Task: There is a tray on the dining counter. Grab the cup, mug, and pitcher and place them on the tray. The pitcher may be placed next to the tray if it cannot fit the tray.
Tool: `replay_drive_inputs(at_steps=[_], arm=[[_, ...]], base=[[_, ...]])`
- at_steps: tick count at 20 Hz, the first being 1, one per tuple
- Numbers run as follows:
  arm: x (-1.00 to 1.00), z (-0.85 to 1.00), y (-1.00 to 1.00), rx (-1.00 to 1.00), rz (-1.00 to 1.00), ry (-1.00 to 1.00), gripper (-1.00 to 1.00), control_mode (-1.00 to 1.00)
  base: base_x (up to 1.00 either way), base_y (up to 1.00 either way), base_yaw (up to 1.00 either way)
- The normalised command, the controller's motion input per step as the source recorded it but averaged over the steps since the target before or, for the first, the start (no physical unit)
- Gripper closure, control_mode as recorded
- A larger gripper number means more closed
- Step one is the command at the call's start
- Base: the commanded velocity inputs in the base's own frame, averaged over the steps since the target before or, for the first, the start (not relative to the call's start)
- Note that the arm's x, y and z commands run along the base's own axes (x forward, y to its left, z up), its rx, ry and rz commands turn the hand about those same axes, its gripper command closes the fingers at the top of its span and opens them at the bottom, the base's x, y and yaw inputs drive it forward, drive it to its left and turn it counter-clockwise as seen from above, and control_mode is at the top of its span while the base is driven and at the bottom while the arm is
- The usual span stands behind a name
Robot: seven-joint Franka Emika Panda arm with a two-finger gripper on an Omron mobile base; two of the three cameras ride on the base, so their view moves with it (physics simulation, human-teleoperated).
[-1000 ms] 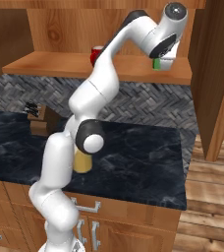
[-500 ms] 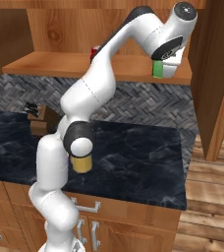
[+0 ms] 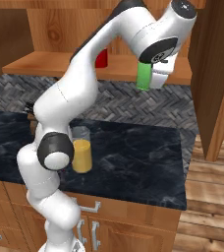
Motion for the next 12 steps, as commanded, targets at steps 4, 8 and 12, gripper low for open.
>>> replay_drive_inputs(at_steps=[4,8,12], arm=[[-0.95,-0.25,0.99,-0.09,0.03,0.00,1.00,-1.00],[-0.94,-0.25,0.90,-0.05,0.02,0.00,1.00,-1.00],[-0.89,-0.30,0.81,-0.03,0.01,0.00,1.00,-1.00]], base=[[0.00,0.00,0.00],[0.00,0.00,0.00],[0.00,0.00,0.00]])
